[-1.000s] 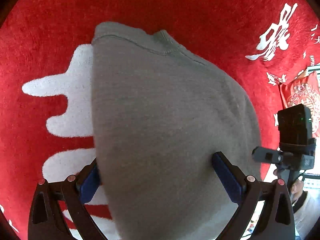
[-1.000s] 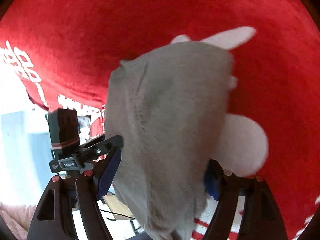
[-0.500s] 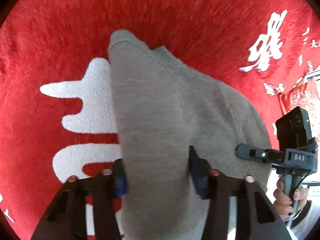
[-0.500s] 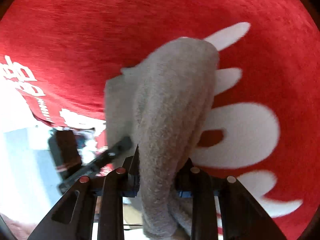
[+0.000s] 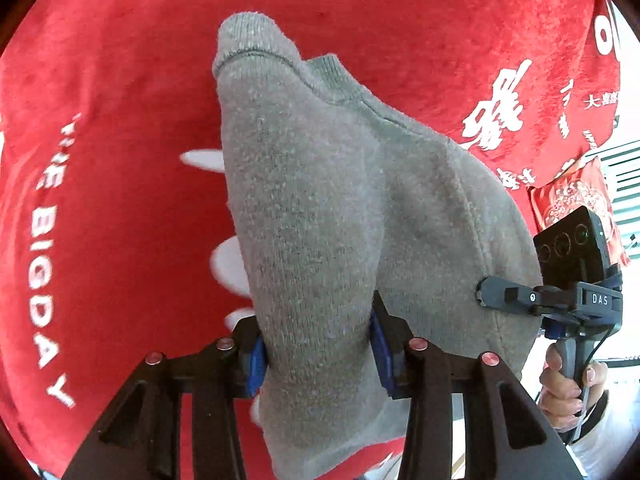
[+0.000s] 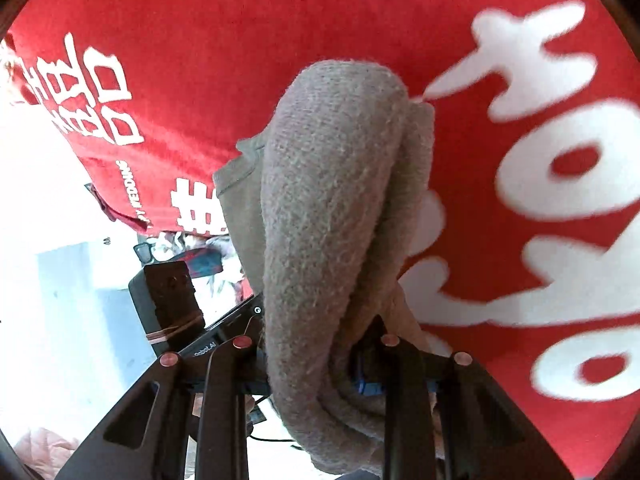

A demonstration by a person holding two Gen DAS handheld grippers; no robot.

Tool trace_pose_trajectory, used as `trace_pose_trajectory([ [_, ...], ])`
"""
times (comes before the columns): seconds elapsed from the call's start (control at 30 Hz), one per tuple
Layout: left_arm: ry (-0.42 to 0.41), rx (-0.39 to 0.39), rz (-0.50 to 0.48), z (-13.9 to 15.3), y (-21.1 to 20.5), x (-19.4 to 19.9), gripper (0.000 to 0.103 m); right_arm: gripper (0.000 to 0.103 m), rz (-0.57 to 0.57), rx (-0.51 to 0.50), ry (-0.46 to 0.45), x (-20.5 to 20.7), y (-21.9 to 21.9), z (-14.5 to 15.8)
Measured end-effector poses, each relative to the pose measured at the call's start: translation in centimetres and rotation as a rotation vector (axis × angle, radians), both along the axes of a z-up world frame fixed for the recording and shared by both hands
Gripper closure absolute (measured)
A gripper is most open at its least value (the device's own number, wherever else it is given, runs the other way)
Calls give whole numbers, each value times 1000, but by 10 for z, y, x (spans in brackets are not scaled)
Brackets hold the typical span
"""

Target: Fold small clothes

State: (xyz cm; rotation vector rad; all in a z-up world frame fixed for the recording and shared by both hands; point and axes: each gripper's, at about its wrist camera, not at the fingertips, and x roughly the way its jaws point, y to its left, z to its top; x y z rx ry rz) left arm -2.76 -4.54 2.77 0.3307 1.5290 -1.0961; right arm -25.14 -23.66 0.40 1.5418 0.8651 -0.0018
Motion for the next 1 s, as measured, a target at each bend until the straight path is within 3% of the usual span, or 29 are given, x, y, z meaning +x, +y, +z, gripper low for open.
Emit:
trace_pose_trajectory([
  [0.17, -27, 57, 3, -13, 36, 20, 58, 74, 36, 34, 25, 28, 40, -22],
  [0.27, -30, 119, 32, -36, 49, 30, 58, 74, 67, 20, 89, 47, 56, -38],
  [0.37, -52, 126, 62, -41, 60, 37, 58, 71, 64, -17, 119, 57, 54, -38],
  [0.43, -68, 115, 81, -36, 67, 42, 58, 68, 85, -69, 160, 60, 51, -29],
  [0.5, -100, 100, 91, -27, 77, 48, 58, 58, 123, -152, 222, 59, 48, -21],
  [0.57, -123, 94, 91, -23, 86, 55, 58, 57, 152, -242, 298, 53, 47, -13],
  [0.63, -150, 101, 82, -22, 91, 58, 58, 67, 172, -319, 355, 43, 47, -7],
  [0.67, -178, 120, 68, -25, 91, 57, 58, 82, 181, -347, 372, 40, 48, -6],
  [0.8, -238, 176, 24, -44, 78, 37, 57, 86, 225, -436, 436, 41, 55, -12],
  [0.9, -286, 177, 16, -48, 75, 30, 53, 88, 287, -542, 498, 52, 65, -27],
  [1.0, -303, 180, 21, -49, 75, 31, 48, 87, 269, -576, 501, 46, 65, -36],
])
